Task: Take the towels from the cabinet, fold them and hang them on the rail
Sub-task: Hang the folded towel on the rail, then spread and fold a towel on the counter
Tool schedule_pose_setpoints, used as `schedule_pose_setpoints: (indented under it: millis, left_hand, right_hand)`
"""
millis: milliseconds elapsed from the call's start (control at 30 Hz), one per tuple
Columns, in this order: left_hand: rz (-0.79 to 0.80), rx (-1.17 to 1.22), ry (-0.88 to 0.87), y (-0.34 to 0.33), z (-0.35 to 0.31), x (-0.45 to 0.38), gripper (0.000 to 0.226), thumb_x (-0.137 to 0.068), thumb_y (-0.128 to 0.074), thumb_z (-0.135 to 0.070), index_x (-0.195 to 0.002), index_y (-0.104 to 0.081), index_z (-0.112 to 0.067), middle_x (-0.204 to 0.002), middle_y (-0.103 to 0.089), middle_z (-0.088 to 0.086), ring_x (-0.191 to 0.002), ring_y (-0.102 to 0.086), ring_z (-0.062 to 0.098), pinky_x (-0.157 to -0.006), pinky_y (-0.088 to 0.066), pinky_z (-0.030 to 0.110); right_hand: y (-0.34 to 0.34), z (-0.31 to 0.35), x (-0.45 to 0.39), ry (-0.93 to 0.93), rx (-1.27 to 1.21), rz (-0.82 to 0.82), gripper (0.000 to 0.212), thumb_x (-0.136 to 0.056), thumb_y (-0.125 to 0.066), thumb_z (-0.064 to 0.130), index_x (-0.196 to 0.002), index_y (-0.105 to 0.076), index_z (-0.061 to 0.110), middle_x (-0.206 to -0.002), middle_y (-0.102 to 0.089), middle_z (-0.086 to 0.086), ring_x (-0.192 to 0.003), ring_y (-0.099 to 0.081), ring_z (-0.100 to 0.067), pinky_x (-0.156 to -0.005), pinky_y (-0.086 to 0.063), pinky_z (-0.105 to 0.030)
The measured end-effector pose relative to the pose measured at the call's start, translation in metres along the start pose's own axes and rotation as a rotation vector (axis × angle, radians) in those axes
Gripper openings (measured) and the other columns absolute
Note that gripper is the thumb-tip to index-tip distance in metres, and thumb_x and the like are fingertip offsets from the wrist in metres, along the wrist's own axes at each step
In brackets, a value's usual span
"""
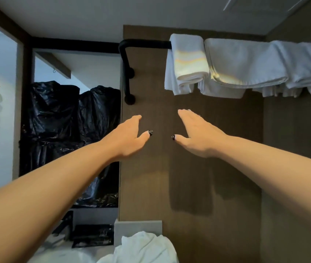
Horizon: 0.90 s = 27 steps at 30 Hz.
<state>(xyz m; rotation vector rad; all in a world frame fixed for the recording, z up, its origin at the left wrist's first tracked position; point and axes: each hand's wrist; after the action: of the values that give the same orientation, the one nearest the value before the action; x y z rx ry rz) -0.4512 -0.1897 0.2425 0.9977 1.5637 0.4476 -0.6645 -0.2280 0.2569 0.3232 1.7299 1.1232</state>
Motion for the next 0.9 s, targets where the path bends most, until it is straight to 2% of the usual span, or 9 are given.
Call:
schedule_pose_setpoints:
  millis: [133, 400, 633, 767, 900]
  left_hand:
    - [0.084, -0.003, 0.004, -0.007, 0.034, 0.031, 0.073, -0.102, -0.041, -0.047, -0.158, -0.008, -0.014, -0.165, -0.011, 0.001, -0.151, -0.015, 0.017, -0.121, -0.017, 0.033]
    - [0.17, 0.089, 0.014, -0.012, 0.103, 0.097, 0.07, -0.103, -0.044, -0.04, -0.158, -0.008, -0.015, -0.166, -0.004, -0.001, -0.152, -0.005, 0.013, -0.12, -0.01, 0.029]
    - [0.265, 0.134, 0.014, -0.03, 0.167, 0.137, 0.071, -0.103, -0.043, -0.039, -0.158, -0.004, -0.016, -0.166, 0.001, -0.003, -0.151, 0.002, 0.01, -0.119, -0.005, 0.025]
    - [0.298, 0.203, 0.019, -0.055, 0.194, 0.152, 0.071, -0.103, -0.043, -0.04, -0.158, -0.004, -0.019, -0.166, 0.002, -0.006, -0.151, 0.001, 0.007, -0.12, -0.007, 0.026]
    - [0.346, 0.288, 0.055, -0.081, 0.212, 0.167, 0.07, -0.102, -0.042, -0.043, -0.158, -0.003, -0.025, -0.165, 0.003, -0.011, -0.151, 0.001, 0.006, -0.12, -0.008, 0.028]
  right_hand:
    - [-0.024, 0.028, 0.015, -0.01, -0.028, 0.042, 0.077, -0.101, -0.046, 0.039, -0.157, 0.0, 0.013, -0.165, -0.002, 0.0, -0.152, 0.004, -0.015, -0.123, -0.007, -0.036]
    - [-0.078, 0.102, 0.042, 0.01, -0.114, 0.096, 0.079, -0.099, -0.051, 0.035, -0.157, -0.002, 0.012, -0.165, -0.005, 0.002, -0.152, 0.004, -0.015, -0.121, -0.007, -0.033]
    - [-0.144, 0.159, 0.061, 0.024, -0.076, 0.237, 0.082, -0.099, -0.051, 0.041, -0.157, 0.002, 0.018, -0.166, 0.003, 0.002, -0.152, 0.006, -0.017, -0.124, -0.009, -0.038]
    - [-0.175, 0.179, 0.072, 0.062, -0.057, 0.292, 0.084, -0.098, -0.052, 0.04, -0.157, 0.004, 0.018, -0.165, 0.004, 0.003, -0.152, 0.007, -0.016, -0.123, -0.004, -0.034]
    - [-0.207, 0.182, 0.083, 0.019, -0.069, 0.376, 0.084, -0.099, -0.05, 0.043, -0.157, 0.006, 0.019, -0.165, 0.006, 0.004, -0.152, 0.008, -0.016, -0.123, -0.004, -0.033]
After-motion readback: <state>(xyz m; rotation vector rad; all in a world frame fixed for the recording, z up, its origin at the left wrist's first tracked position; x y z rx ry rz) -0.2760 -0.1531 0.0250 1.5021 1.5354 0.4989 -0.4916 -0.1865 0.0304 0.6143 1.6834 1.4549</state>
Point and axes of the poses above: each hand's wrist, its own x-axis away from the middle knuckle, its own y-axis out of the back of the hand, z = x × y
